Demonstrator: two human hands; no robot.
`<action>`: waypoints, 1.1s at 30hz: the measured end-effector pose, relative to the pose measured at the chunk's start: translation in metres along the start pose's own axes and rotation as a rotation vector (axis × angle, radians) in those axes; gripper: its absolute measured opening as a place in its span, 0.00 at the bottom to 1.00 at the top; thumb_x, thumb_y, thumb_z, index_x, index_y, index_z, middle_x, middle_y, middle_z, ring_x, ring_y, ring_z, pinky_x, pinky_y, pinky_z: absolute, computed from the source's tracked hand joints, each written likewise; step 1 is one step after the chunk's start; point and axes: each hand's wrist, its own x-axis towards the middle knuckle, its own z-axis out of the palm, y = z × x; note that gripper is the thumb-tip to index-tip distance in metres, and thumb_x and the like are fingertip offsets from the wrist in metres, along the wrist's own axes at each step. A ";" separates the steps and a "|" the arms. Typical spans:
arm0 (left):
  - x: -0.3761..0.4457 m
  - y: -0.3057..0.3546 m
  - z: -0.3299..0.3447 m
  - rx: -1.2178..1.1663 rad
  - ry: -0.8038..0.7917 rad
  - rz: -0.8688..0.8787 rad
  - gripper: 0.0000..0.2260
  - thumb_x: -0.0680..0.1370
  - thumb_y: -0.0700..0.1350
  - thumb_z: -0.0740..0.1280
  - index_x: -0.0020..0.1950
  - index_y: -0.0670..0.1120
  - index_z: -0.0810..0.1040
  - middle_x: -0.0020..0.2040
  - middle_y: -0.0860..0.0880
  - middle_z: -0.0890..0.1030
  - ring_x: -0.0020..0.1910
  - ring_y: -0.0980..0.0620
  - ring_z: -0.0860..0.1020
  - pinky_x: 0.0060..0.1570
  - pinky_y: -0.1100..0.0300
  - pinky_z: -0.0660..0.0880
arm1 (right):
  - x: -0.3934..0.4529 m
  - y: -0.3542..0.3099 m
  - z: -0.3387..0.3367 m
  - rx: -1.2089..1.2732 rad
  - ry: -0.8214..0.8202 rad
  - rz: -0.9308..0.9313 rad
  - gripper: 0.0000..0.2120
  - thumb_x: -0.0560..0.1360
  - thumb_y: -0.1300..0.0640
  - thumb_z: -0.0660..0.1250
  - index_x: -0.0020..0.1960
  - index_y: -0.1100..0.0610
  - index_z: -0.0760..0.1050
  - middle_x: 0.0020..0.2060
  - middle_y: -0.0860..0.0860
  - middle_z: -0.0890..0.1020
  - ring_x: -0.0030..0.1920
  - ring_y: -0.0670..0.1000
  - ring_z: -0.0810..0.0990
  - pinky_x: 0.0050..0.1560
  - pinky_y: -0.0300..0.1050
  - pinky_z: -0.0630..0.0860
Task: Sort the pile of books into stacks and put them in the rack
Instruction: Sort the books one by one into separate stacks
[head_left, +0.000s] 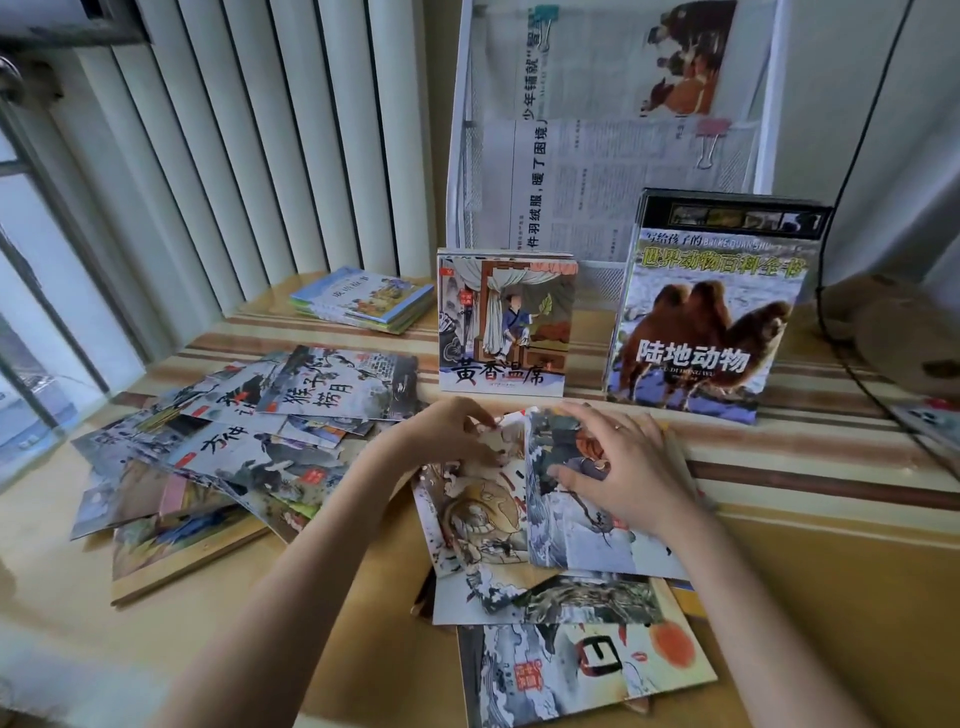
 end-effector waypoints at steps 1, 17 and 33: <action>0.003 0.001 0.000 0.056 0.010 0.004 0.23 0.70 0.49 0.75 0.64 0.49 0.75 0.61 0.47 0.72 0.59 0.48 0.72 0.62 0.52 0.71 | -0.001 0.000 -0.001 0.003 -0.035 -0.001 0.33 0.71 0.28 0.55 0.73 0.34 0.51 0.71 0.41 0.65 0.71 0.46 0.60 0.74 0.55 0.46; 0.026 0.020 -0.002 0.067 -0.056 -0.030 0.26 0.69 0.56 0.74 0.58 0.40 0.76 0.54 0.42 0.81 0.49 0.47 0.77 0.54 0.53 0.75 | -0.010 0.022 -0.007 -0.008 -0.117 0.232 0.51 0.58 0.19 0.53 0.74 0.35 0.37 0.76 0.41 0.45 0.77 0.50 0.43 0.71 0.68 0.40; 0.034 0.046 0.021 -0.400 -0.271 0.026 0.15 0.81 0.51 0.60 0.53 0.40 0.77 0.43 0.42 0.81 0.37 0.50 0.79 0.40 0.57 0.78 | -0.009 0.044 -0.019 0.277 0.281 0.469 0.34 0.71 0.48 0.72 0.72 0.53 0.61 0.69 0.55 0.65 0.70 0.58 0.62 0.67 0.51 0.64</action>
